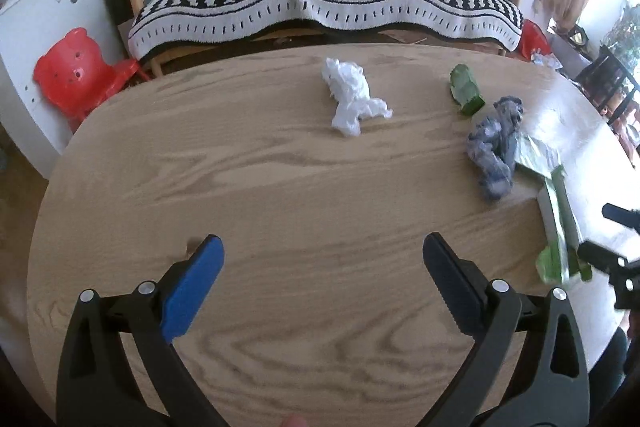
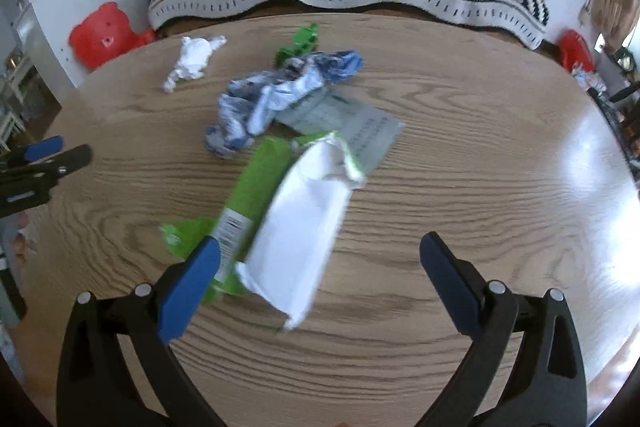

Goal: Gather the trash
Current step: 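Move both open grippers back over the table toward the remaining trash, then grasp the white tissue with the left gripper while the right grasps the green-white snack box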

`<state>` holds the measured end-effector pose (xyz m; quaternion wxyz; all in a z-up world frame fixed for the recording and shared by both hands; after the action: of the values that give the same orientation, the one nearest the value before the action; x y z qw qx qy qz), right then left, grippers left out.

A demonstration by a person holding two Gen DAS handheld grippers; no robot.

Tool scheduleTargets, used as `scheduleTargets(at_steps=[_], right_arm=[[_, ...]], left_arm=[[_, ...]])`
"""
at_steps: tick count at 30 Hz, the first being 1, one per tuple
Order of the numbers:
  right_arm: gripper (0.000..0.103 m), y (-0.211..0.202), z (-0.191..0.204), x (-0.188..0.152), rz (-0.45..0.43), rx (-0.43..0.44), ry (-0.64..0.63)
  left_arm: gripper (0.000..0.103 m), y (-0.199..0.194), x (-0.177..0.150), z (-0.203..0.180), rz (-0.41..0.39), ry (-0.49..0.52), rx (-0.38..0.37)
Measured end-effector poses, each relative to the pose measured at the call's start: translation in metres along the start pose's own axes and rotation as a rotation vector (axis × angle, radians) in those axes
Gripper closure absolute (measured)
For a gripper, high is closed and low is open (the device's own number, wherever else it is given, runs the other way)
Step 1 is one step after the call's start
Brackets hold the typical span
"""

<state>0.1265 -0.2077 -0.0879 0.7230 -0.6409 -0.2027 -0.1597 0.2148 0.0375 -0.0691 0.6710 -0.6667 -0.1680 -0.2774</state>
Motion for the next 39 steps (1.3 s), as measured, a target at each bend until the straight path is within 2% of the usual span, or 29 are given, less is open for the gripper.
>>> scheduleTargets(at_steps=[4,11,14,16,20,27,31,32,33,34,36,38,39], right_arm=[[0.007,0.011,0.016,0.007,0.001,-0.019,-0.017],[0.007,0.029,0.001,-0.007,0.063,-0.039,0.017],[0.007,0.034,-0.007,-0.010,0.078,-0.040,0.028],[0.007,0.036,-0.012,-0.010,0.078,-0.047,0.026],[0.006,0.038,-0.019,-0.010,0.067,-0.062,-0.005],[0.005,0.039,-0.020,-0.010,0.057,-0.051,-0.052],[0.008,0.035,-0.021,-0.011,0.046,-0.013,-0.067],[0.016,0.031,-0.021,-0.010,0.030,-0.018,-0.082],[0.051,0.025,-0.021,-0.010,0.017,-0.014,-0.090],[0.077,0.021,-0.024,-0.011,0.031,0.028,-0.039],[0.078,0.018,-0.030,-0.013,0.036,0.078,0.025],[0.078,0.007,-0.035,-0.018,0.014,0.059,0.022],[0.078,0.001,-0.037,-0.019,-0.001,0.060,0.031]], left_arm=[[0.006,0.019,0.032,0.004,0.002,0.023,0.035],[0.006,0.068,0.085,-0.007,0.057,0.018,0.023],[0.006,0.087,0.094,-0.016,0.079,0.001,-0.004],[0.006,0.102,0.098,-0.016,0.094,-0.010,0.012],[0.006,0.128,0.095,-0.014,0.157,-0.042,-0.010],[0.006,0.138,0.094,-0.009,0.163,-0.023,-0.004],[0.006,0.137,0.096,-0.010,0.155,0.013,-0.028],[0.017,0.135,0.097,-0.013,0.123,0.047,-0.056],[0.066,0.130,0.100,-0.015,0.093,0.065,-0.066],[0.103,0.125,0.102,-0.015,0.088,0.058,-0.085],[0.101,0.118,0.097,-0.014,0.118,-0.040,-0.179],[0.101,0.107,0.094,-0.015,0.087,-0.006,-0.138],[0.101,0.097,0.090,-0.017,0.072,0.002,-0.142]])
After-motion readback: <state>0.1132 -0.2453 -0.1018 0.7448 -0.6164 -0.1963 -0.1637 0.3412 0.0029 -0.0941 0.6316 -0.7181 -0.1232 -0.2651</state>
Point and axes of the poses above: each gripper's, at about its wrist camera, not at the fingertips, and y roughly the way its jaws point, z to its left, x to its top, the point moved 9 cm from there along y, roughly the way its jaws point, and after that the axes turned 2 degrees about x, right-handed, at the moved point
